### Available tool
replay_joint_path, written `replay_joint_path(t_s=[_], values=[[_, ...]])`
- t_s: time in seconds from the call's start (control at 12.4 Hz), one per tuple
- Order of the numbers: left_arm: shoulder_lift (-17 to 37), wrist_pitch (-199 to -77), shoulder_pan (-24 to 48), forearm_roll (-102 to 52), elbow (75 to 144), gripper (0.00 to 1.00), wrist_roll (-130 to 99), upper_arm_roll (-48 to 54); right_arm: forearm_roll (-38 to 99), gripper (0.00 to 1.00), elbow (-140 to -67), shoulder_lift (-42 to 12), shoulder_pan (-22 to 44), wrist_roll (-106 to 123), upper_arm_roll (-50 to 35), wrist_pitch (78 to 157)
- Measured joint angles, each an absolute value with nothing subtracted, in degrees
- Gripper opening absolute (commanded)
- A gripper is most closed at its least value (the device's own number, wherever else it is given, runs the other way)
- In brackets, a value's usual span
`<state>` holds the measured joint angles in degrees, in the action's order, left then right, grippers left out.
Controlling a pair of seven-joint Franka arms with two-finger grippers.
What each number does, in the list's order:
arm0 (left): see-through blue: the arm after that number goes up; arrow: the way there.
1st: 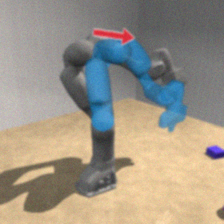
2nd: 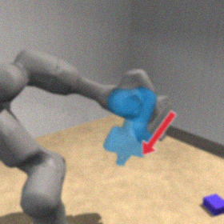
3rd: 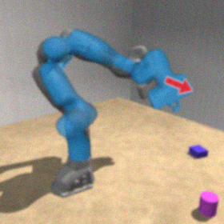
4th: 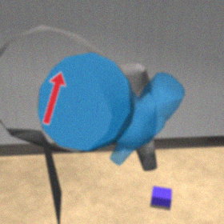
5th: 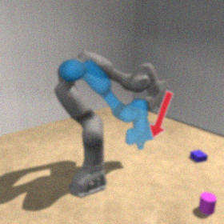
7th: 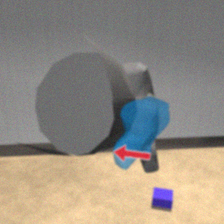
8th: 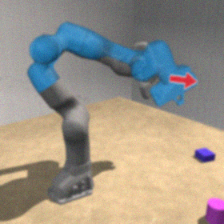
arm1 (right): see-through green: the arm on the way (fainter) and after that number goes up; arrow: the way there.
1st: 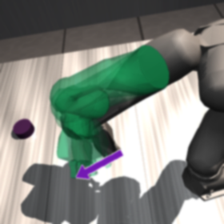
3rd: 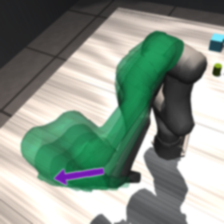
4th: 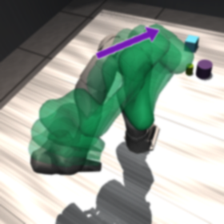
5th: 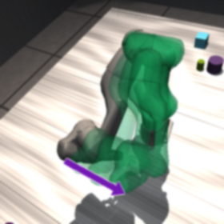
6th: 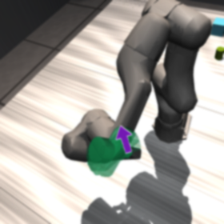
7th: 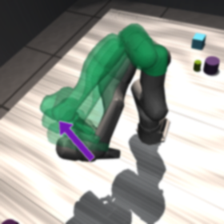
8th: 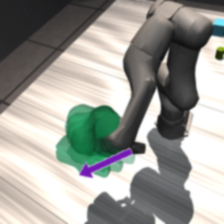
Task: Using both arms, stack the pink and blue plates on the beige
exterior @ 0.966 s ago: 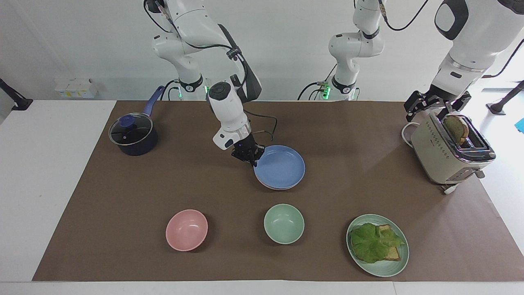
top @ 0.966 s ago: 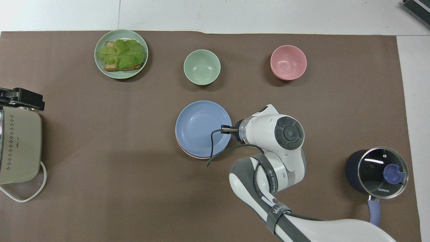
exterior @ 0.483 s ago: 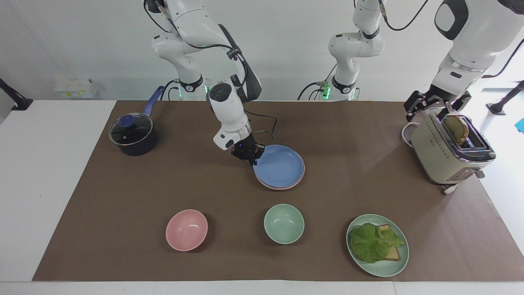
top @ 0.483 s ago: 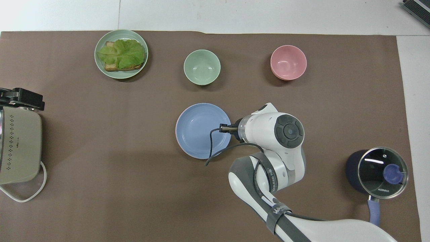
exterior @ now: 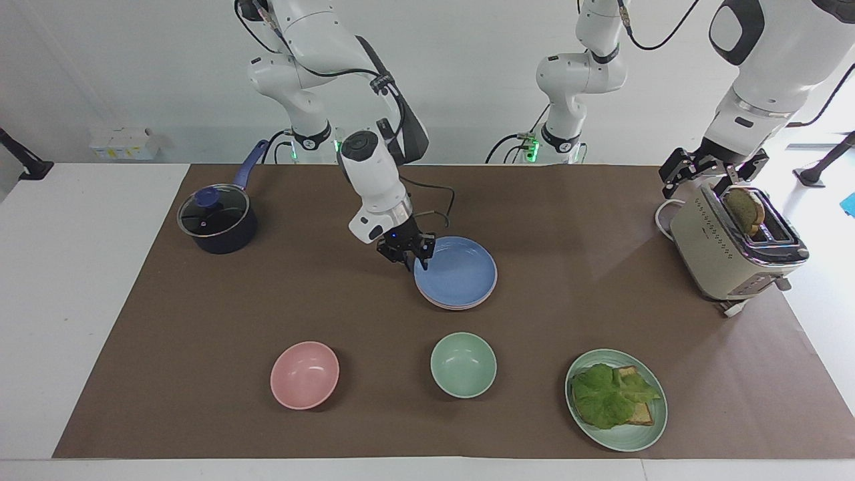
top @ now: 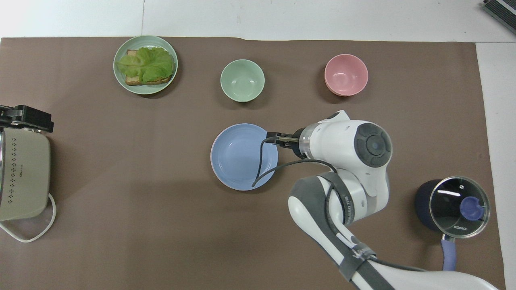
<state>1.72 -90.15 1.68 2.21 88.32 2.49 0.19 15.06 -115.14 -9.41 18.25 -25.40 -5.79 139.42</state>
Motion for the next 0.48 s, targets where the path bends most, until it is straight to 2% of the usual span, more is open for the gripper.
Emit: replay_joint_path(t_s=[0.24, 0.48], values=[[1.72, -90.15, 1.68, 2.21, 88.32, 1.0, 2.49, 0.19, 8.55, 1.0, -114.86, -1.71, 10.0, -25.28, -5.48, 128.65], [1.72, -90.15, 1.68, 2.21, 88.32, 1.0, 2.49, 0.19, 5.06, 1.0, -114.47, 4.3, 3.18, -23.17, -5.42, 121.21]])
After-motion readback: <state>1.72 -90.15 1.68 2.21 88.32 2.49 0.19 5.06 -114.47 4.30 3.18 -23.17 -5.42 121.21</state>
